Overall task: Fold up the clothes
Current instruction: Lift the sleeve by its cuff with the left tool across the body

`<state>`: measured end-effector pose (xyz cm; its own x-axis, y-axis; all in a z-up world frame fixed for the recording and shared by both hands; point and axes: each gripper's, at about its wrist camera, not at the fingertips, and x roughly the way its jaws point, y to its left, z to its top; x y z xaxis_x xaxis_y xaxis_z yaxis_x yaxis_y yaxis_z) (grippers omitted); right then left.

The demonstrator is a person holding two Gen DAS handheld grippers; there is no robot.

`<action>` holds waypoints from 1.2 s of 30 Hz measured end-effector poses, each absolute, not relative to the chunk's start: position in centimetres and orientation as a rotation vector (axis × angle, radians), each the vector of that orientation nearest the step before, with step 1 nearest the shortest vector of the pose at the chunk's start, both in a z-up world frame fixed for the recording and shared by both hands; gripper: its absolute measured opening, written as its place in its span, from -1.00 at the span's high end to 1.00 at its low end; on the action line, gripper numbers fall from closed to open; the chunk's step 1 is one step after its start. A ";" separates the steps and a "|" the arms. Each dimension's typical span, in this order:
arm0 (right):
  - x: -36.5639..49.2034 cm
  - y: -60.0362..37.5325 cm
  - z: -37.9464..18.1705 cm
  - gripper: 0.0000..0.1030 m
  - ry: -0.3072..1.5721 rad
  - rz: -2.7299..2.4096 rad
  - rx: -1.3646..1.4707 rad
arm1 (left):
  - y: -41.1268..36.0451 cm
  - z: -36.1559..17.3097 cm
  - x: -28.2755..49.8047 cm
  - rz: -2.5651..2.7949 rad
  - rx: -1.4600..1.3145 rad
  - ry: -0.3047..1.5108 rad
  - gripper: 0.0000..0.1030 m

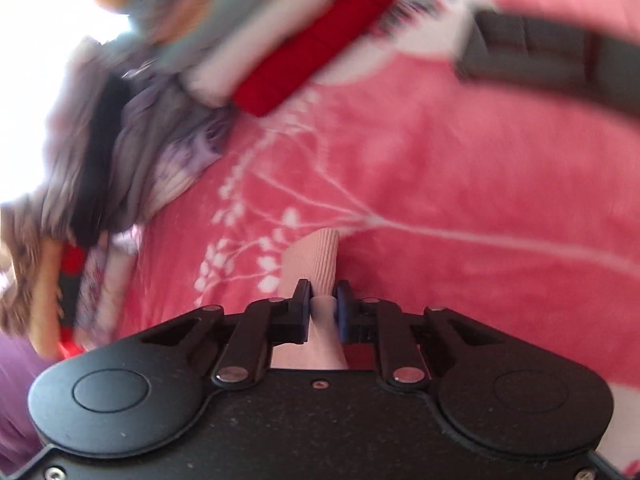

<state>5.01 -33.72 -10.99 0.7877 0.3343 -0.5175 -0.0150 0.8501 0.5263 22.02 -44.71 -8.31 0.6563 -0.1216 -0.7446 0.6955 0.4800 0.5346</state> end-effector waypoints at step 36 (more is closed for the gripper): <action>4.6 -20.4 -9.1 0.03 0.509 0.299 -0.186 | 2.8 7.1 17.9 -0.351 -0.275 0.519 0.80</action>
